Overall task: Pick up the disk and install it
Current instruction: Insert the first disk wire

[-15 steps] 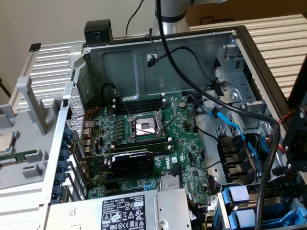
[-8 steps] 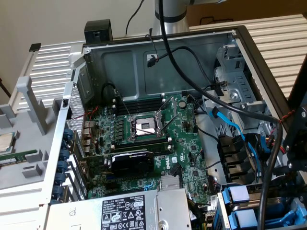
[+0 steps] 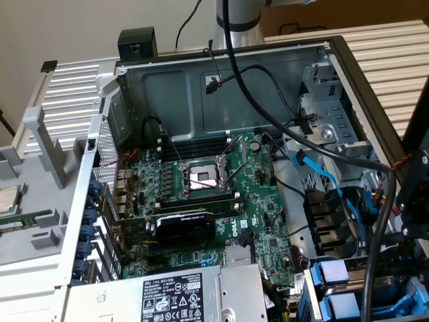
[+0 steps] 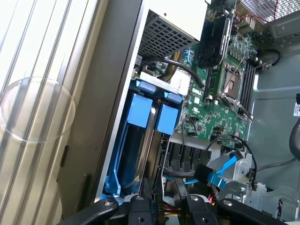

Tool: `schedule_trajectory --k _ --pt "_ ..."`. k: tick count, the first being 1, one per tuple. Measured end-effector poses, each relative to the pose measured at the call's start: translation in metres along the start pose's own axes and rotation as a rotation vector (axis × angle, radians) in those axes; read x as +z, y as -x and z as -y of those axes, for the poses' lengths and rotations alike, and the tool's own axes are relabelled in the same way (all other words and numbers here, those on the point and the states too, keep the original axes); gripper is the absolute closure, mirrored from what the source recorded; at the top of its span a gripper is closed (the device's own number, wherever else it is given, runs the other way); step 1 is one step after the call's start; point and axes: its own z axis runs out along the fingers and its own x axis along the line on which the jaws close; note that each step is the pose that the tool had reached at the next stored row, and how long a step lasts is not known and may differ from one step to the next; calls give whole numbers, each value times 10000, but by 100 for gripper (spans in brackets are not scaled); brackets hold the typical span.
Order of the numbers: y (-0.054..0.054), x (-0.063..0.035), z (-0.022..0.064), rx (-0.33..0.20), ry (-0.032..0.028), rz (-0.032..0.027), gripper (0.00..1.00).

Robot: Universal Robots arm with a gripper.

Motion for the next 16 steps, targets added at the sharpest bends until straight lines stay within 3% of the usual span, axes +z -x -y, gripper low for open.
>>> schedule_trajectory --k 4,13,16 --pt "-6 -3 27 25 42 13 68" --pt "-16 15 29 125 213 65 68" --pt "-9 20 31 138 234 72 68"
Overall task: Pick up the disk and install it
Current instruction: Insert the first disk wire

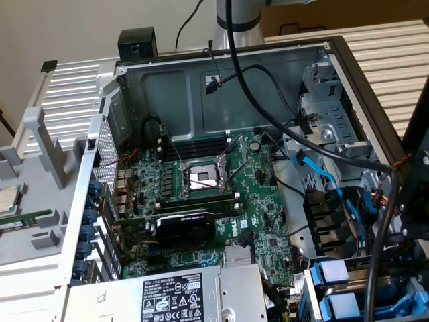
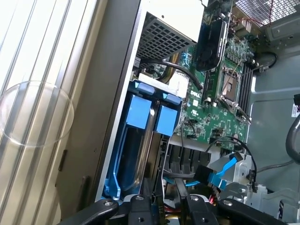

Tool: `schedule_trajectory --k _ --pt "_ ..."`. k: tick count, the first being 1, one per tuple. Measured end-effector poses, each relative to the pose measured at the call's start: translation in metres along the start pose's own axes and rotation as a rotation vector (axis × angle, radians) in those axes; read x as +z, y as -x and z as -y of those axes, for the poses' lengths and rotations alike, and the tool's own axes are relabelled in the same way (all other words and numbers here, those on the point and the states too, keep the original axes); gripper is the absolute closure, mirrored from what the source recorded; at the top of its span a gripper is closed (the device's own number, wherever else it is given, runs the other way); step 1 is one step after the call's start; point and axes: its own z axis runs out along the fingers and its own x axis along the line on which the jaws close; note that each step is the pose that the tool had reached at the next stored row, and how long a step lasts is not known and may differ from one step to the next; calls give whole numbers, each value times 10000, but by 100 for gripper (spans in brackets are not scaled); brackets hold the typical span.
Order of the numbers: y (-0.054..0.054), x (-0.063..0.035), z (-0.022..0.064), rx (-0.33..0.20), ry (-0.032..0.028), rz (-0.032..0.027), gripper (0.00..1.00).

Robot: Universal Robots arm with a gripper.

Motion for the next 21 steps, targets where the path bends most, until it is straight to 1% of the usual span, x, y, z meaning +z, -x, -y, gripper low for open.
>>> schedule_trajectory --k 11,18,21 --pt "7 15 10 -7 14 1 68" --pt "14 27 16 -11 38 5 68" --pt "15 30 18 -6 59 10 68"
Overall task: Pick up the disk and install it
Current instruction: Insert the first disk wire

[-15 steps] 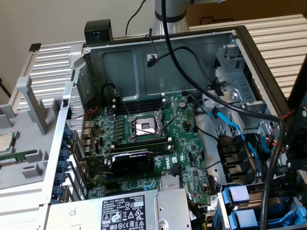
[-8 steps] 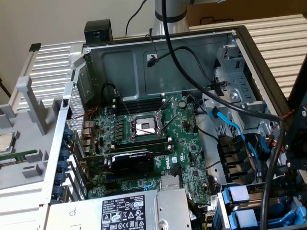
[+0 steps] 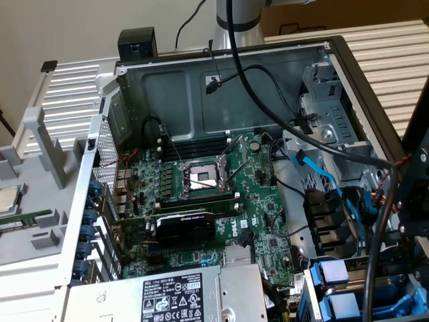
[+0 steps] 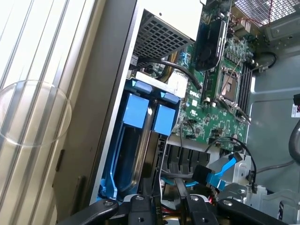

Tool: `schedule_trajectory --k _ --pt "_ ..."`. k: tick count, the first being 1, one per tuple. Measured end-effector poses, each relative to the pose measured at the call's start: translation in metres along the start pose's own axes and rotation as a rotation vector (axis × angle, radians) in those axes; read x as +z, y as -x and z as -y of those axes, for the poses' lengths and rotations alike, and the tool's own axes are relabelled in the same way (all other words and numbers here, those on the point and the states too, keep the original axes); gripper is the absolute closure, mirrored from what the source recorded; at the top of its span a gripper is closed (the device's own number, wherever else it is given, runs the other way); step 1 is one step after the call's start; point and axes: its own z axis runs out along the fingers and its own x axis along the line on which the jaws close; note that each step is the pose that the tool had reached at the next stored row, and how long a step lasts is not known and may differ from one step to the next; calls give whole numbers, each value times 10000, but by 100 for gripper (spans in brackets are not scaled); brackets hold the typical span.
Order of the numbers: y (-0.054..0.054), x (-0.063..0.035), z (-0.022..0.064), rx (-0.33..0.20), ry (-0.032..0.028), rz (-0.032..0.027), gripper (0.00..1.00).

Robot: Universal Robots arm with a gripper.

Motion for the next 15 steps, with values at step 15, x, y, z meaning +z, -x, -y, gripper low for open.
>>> schedule_trajectory --k 15 --pt "4 14 5 63 139 40 70"
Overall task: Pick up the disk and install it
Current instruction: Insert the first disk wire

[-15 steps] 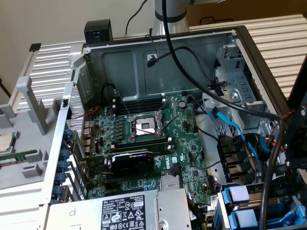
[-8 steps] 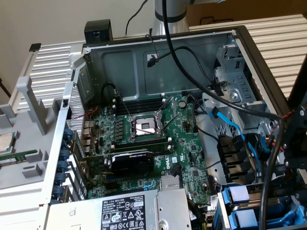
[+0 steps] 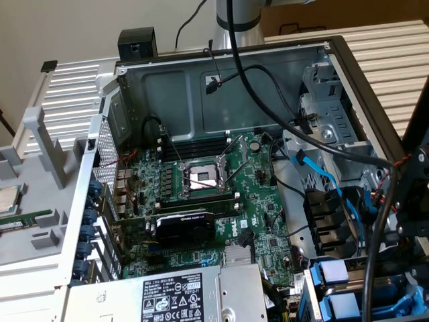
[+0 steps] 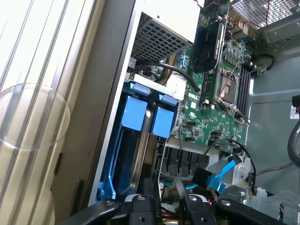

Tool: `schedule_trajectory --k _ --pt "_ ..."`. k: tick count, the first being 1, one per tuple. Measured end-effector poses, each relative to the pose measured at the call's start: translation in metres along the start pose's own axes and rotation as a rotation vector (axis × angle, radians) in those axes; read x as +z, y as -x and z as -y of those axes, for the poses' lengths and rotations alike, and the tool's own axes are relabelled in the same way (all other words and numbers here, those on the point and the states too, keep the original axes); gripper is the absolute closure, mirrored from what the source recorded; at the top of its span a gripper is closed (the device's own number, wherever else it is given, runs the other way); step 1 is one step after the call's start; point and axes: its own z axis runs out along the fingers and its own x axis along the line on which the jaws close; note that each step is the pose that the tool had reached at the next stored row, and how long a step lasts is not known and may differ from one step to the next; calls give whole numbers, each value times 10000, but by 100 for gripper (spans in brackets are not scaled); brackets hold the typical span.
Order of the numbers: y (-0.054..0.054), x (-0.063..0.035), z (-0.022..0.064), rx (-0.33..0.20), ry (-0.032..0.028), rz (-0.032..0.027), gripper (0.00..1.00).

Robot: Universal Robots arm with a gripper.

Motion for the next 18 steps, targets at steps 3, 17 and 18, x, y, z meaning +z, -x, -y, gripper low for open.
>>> schedule_trajectory --k 3,17,18 --pt "0 0 0 13 21 7 83" --pt "1 0 0 98 168 53 83" --pt "0 1 0 98 169 53 83"
